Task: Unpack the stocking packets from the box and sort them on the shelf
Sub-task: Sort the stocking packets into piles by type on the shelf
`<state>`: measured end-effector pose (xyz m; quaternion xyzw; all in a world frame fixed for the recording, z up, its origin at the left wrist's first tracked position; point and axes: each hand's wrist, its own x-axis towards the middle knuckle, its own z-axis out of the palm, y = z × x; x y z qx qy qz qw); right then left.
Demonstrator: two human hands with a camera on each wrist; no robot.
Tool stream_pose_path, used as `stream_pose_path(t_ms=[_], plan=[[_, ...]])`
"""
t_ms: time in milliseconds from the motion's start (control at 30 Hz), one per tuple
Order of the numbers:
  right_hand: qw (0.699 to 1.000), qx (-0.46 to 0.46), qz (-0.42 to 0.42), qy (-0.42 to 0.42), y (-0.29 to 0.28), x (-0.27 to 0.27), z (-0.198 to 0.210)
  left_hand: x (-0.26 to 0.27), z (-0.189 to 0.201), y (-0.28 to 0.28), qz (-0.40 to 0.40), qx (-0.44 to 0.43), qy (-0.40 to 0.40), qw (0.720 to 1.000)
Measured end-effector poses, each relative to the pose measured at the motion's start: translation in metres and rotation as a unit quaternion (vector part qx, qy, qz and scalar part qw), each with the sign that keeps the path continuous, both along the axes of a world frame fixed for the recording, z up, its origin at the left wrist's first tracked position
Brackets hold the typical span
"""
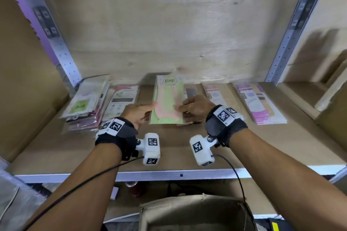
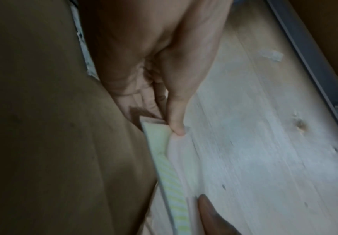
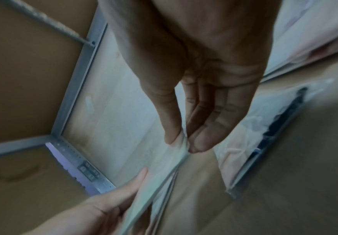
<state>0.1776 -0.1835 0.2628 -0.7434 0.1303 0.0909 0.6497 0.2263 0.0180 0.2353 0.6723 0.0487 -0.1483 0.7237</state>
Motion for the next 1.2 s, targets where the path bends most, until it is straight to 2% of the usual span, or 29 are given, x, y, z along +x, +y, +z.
stream_pose_path(t_ms=[100,200,333,433,567,733,800,1200], plan=[[0.997,-0.07,-0.001,0.02,0.01,0.02,0.005,0.012,-0.006,0.009,0.042,0.011,-0.009,0.999],[0.987,-0.157,-0.002,0.023,0.015,0.037,0.004,0.024,-0.01,0.013,0.067,0.072,-0.031,0.995],[0.964,-0.263,0.006,0.035,0.024,0.056,-0.002,0.032,-0.01,0.017,0.041,0.171,-0.028,0.984],[0.939,-0.342,0.018,0.035,0.033,0.069,-0.007,0.032,-0.007,0.02,0.02,0.271,-0.046,0.961],[0.934,-0.355,0.02,0.031,0.042,0.076,-0.013,0.027,-0.002,0.018,0.008,0.336,-0.064,0.939],[0.905,-0.425,0.032,0.023,0.053,0.083,-0.017,0.016,0.009,0.009,-0.005,0.399,-0.069,0.914],[0.903,-0.428,0.028,0.023,0.054,0.086,-0.019,0.013,0.012,0.006,-0.007,0.419,-0.069,0.906],[0.899,-0.435,0.03,0.026,0.054,0.087,-0.023,0.008,0.021,0.007,-0.029,0.416,-0.075,0.906]])
